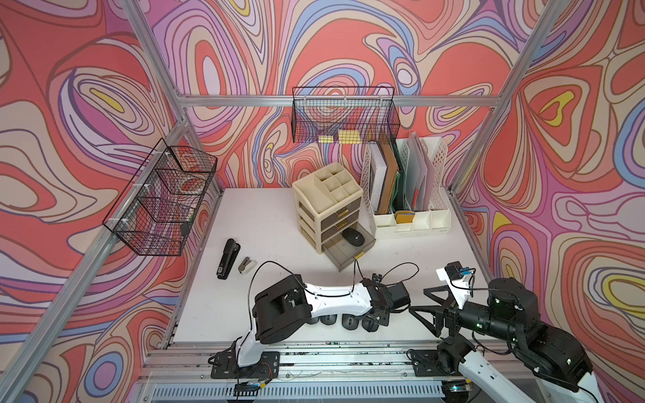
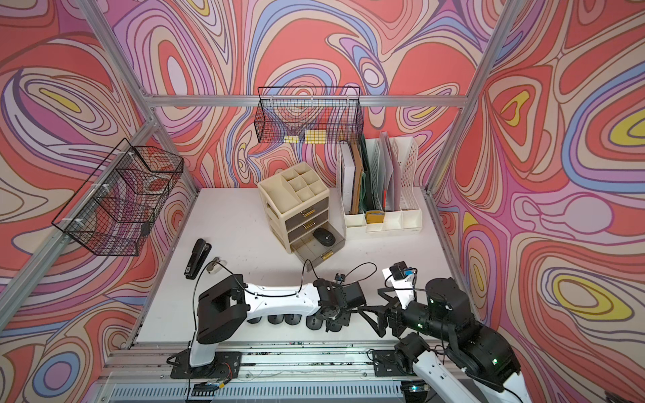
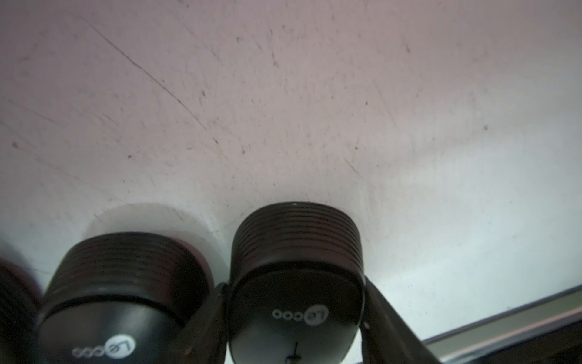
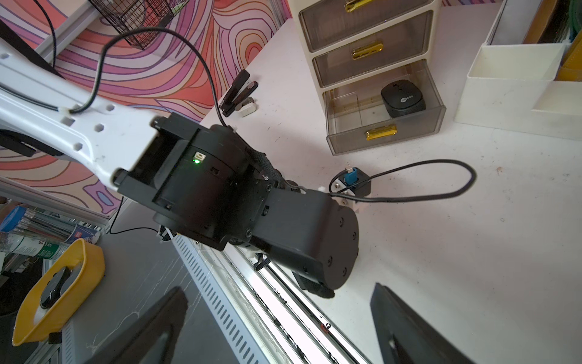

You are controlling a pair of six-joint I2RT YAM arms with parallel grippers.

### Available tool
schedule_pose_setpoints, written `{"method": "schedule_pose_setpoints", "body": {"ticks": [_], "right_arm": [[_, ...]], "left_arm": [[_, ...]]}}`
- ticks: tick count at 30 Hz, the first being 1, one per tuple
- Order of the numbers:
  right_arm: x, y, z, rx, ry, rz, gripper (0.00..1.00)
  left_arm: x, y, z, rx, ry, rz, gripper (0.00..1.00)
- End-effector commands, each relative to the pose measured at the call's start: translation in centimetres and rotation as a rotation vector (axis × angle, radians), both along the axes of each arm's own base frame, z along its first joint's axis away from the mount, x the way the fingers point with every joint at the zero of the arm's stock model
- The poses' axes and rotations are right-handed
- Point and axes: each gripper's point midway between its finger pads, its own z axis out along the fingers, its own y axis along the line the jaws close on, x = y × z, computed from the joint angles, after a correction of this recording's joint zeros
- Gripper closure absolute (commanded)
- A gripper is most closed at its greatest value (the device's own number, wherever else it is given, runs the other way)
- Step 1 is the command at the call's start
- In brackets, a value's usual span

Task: Take the mice out of the drawer
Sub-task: Place the mouse at the center of the board.

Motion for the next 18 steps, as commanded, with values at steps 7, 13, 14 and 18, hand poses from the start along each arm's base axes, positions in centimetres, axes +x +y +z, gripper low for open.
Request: {"method": "schedule_pose_setpoints", "body": {"ticks": [7, 13, 14, 18], "right_arm": [[0.0, -0.3, -0.1, -0.004, -0.004, -0.016, 0.04], [0.5, -0.5, 0.0, -0.01, -0.003, -0.042, 0.04], [0.6, -0.6, 0.2, -0.01, -0.008, -0.055, 0.04], [1.9, -1.5, 2.2, 0.045, -0.084, -0.155, 0.04]], "left_arm": [[1.3, -0.7, 1.3, 0.004, -0.048, -0.038, 0.27], [1.7, -1.1, 3.1, -0.017, -0.079, -0.071, 0.2], [1.9, -1.1, 3.7, -0.024, -0.094, -0.079, 0.19], [3.3, -1.3, 7.4, -0.079, -0.173, -0.142, 0.17]]}}
